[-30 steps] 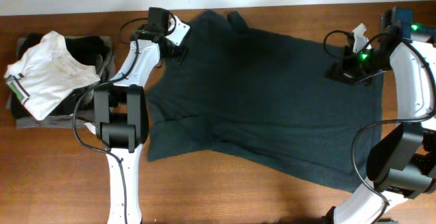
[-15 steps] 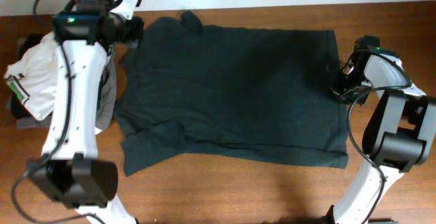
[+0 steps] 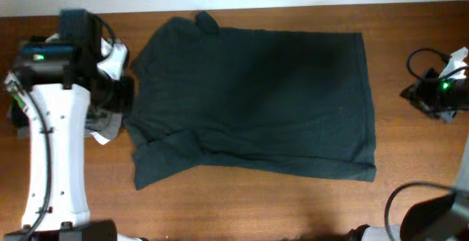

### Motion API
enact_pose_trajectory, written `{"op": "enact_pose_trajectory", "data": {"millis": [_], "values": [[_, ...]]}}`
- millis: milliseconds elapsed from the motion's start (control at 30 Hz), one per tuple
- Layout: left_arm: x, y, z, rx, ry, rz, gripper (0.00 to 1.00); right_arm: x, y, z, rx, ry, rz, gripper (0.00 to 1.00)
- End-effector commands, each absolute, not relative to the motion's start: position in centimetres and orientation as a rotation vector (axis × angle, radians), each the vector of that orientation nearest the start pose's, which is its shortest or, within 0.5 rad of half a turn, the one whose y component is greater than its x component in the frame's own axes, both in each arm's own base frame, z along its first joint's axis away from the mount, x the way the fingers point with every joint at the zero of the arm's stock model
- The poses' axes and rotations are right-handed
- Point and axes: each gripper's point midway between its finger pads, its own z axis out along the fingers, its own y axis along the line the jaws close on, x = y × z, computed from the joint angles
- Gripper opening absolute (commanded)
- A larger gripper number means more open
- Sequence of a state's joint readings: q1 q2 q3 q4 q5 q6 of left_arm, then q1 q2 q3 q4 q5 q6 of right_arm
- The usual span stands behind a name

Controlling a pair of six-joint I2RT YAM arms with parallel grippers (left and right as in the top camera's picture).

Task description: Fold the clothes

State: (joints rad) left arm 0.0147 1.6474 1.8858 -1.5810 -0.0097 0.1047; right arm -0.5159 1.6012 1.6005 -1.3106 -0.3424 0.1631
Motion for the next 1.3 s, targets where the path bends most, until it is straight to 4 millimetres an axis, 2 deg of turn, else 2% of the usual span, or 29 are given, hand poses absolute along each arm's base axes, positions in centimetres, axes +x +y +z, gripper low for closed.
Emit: {"op": "enact_pose_trajectory", "data": {"millis": [0,67,100,133,167,200,233,267,300,333,367,400,433,467,500,533,567,600,667,700,767,833,867,933,967,1100,1133,1200,1267], "values": [[28.6,-1.8,13.0,0.05,3.176,-0.213,0.42,31.2,-8.3,19.8,0.823,2.755,0.484,0.45],[25.3,-2.1,5.0,-0.031,3.259,-0.237,0.56,29.8,-5.9,16.6,0.803,2.875,0.516,0.48],[24.6,-2.2,3.1,-0.038,3.253,-0.249,0.58,28.6,-5.6,14.2,0.822,2.938,0.481,0.5],[24.0,-2.5,1.3,-0.038,3.239,-0.278,0.61,26.8,-5.1,10.8,0.898,2.993,0.483,0.5],[23.3,-3.0,0.3,-0.046,3.236,-0.32,0.61,25.1,-4.4,8.2,0.966,3.031,0.505,0.5],[22.9,-3.1,-0.4,-0.061,3.237,-0.331,0.6,24.1,-4.0,6.8,0.983,3.054,0.513,0.5],[22.3,-3.1,-1.4,-0.083,3.234,-0.333,0.49,22.1,-3.2,4.3,1.057,3.085,0.522,0.5],[21.9,-3.6,-1.6,-0.099,3.24,-0.375,0.31,20.9,-2.8,2.3,1.131,3.082,0.516,0.51],[21.8,-3.9,-1.5,-0.101,3.239,-0.404,0.26,20.1,-2.6,0.8,1.209,3.058,0.507,0.5],[21.8,-4.3,-1.4,-0.103,3.236,-0.443,0.26,19.4,-2.6,-0.8,1.312,3.014,0.476,0.45],[21.7,-4.3,-1.4,-0.103,3.239,-0.445,0.26,18.3,-3.9,-2.1,1.446,2.973,0.334,0.26],[21.7,-4.3,-1.3,-0.105,3.241,-0.444,0.27,17.3,-5.9,-2.7,1.545,2.926,0.187,0.13],[21.6,-4.3,-1.3,-0.105,3.244,-0.445,0.4,16.9,-7.9,-2.5,1.637,2.862,0.128,0.06],[21.7,-4.3,-1.1,-0.105,3.244,-0.445,0.48,16.7,-10.1,-1.8,1.739,2.784,0.124,0.05],[21.7,-4.3,-1.1,-0.105,3.245,-0.446,0.5,16.9,-11.1,-1.4,1.763,2.75,0.137,0.05],[21.6,-4.3,-1.0,-0.106,3.253,-0.446,0.54,17.5,-11.2,-0.8,1.712,2.762,0.203,0.13],[21.6,-4.3,-0.9,-0.092,3.256,-0.448,0.56,17.8,-11.2,-0.2,1.652,2.796,0.233,0.27],[21.5,-4.3,-0.5,-0.069,3.266,-0.448,0.62,18.3,-11.7,0.9,1.631,2.807,0.225,0.28],[22.8,-4.3,1.4,-0.015,3.259,-0.454,0.63,20.6,-12.1,3.9,1.515,2.811,0.313,0.41],[23.2,-4.3,3.3,-0.016,3.28,-0.459,0.64,21.5,-12.4,5.4,1.475,2.801,0.338,0.43],[23.7,-4.3,6.6,-0.024,3.313,-0.466,0.64,22.0,-12.5,6.7,1.447,2.784,0.348,0.46],[25.8,-4.2,8.2,0.059,3.241,-0.45,0.64,22.5,-11.9,7.0,1.402,2.782,0.418,0.47],[28.2,-3.1,7.7,0.157,3.147,-0.328,0.65,22.8,-11.4,7.1,1.363,2.782,0.467,0.47],[30.8,-2.7,6.7,0.197,3.037,-0.276,0.68,22.7,-11.1,7.2,1.359,2.789,0.491,0.47],[31.1,-2.7,5.9,0.222,3.023,-0.272,0.68,22.7,-11.0,7.2,1.354,2.794,0.494,0.47],[29.3,-4.0,2.1,0.299,3.147,-0.431,0.66,22.6,-10.9,7.3,1.341,2.803,0.501,0.47],[28.8,-4.3,1.7,0.293,3.171,-0.464,0.54,22.6,-10.9,7.3,1.342,2.803,0.502,0.47],[28.3,-4.9,2.4,0.286,3.18,-0.527,0.52,22.5,-10.8,7.3,1.343,2.805,0.503,0.47],[28.9,-4.8,4.1,0.29,3.158,-0.511,0.52,22.5,-10.9,7.3,1.342,2.804,0.502,0.47]]}}
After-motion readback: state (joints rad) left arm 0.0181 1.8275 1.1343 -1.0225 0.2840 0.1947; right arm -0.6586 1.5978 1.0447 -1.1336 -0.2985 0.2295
